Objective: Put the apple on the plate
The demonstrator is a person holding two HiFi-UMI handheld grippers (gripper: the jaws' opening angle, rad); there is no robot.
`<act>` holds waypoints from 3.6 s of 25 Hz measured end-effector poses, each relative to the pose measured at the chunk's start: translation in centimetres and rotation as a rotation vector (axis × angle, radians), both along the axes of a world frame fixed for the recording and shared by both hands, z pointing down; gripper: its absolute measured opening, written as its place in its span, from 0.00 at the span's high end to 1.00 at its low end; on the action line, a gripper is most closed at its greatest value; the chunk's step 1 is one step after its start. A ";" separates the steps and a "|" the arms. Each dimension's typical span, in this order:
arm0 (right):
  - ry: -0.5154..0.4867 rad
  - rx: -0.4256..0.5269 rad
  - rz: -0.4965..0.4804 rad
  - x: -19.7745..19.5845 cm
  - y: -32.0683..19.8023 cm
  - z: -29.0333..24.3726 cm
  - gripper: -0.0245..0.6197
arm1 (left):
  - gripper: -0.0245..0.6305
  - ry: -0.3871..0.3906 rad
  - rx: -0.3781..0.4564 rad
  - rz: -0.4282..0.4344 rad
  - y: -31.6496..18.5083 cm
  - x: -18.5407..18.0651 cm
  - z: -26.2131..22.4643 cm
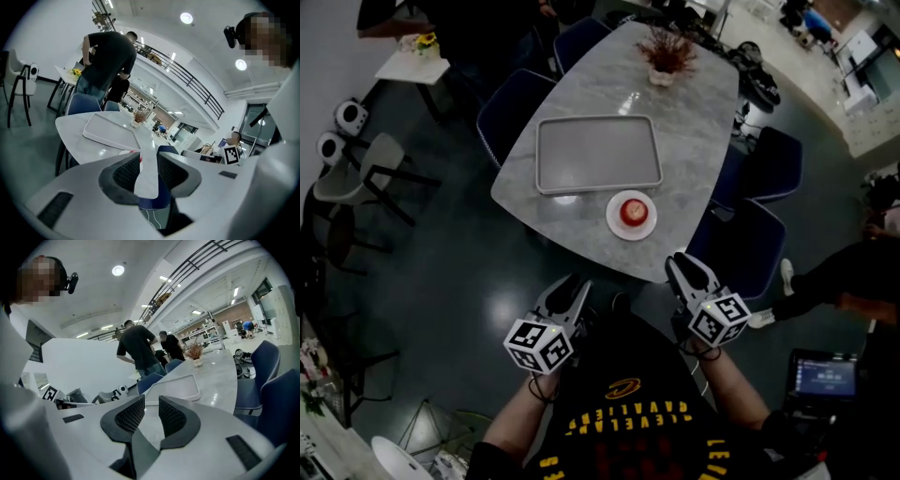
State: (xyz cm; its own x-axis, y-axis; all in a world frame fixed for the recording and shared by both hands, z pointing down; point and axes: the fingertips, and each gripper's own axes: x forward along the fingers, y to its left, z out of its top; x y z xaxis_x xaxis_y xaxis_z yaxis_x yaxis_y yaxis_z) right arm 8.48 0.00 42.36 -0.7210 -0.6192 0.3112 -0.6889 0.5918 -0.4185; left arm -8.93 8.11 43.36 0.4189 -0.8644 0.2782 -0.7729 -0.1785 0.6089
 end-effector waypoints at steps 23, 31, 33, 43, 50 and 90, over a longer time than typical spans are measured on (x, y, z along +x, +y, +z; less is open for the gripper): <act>0.017 -0.486 0.089 2.2 -11.3 18.4 0.84 | 0.79 0.174 -0.440 0.043 -13.8 1.1 15.7; 0.025 -0.607 0.077 1.1 -12.1 21.1 0.84 | 0.79 0.236 -0.551 0.034 -15.4 2.5 19.8; 0.030 -0.626 0.079 1.1 -12.3 21.6 0.84 | 0.79 0.243 -0.566 0.032 -15.7 2.8 20.3; 0.046 -0.682 0.059 1.0 -12.4 23.1 0.84 | 0.80 0.230 -0.605 0.051 -16.4 4.6 22.2; 0.006 -0.725 0.062 1.3 -11.9 23.5 0.91 | 0.88 0.267 -0.639 0.024 -16.1 4.0 22.8; -0.357 -0.662 -0.127 -8.4 -21.4 11.7 0.93 | 0.93 0.448 -0.386 -0.045 -24.8 -5.5 10.3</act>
State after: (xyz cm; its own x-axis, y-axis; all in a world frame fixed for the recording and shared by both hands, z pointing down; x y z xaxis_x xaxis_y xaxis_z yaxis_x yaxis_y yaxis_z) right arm 0.11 -21.38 54.07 -0.9007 -0.2898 0.3237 -0.3889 0.2053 -0.8981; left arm -14.41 -16.68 53.68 0.5335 -0.7553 0.3807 -0.4272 0.1479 0.8920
